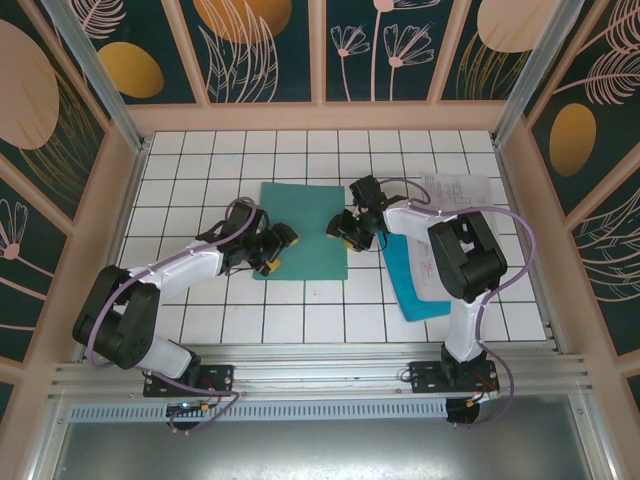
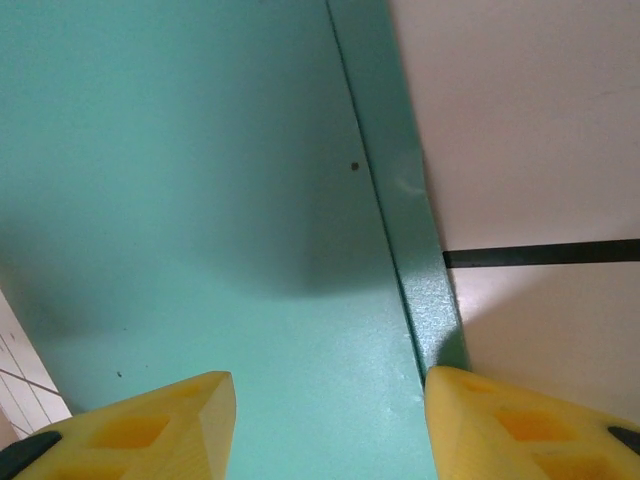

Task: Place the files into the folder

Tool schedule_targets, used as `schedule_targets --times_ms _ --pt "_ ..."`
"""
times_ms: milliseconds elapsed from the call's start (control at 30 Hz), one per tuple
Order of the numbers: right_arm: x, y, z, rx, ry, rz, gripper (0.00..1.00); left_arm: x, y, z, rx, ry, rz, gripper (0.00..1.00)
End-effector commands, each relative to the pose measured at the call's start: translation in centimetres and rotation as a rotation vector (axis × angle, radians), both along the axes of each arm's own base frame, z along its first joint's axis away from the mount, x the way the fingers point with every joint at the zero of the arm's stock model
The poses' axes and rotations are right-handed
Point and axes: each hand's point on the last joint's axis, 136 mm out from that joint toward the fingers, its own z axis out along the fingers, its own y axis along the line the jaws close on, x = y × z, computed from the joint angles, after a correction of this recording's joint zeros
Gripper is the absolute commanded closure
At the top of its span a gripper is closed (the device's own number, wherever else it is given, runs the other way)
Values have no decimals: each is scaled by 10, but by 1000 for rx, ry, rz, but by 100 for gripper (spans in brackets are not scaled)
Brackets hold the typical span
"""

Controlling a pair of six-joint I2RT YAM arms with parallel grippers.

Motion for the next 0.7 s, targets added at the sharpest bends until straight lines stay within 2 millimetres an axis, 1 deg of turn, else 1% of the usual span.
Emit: schedule_targets --times_ms 0,167,367,667 --pt "-4 -1 -8 -37 7 14 47 -4 -4 4 -30 10 7 23" --pt "-9 -5 -16 -51 22 9 47 -11 -3 -1 -41 36 20 23" --pt "-18 -12 -29 -81 59 1 47 -23 2 -10 -54 82 77 22" --pt "-26 -16 -37 -91 85 -4 47 -36 -2 -22 -130 121 139 22"
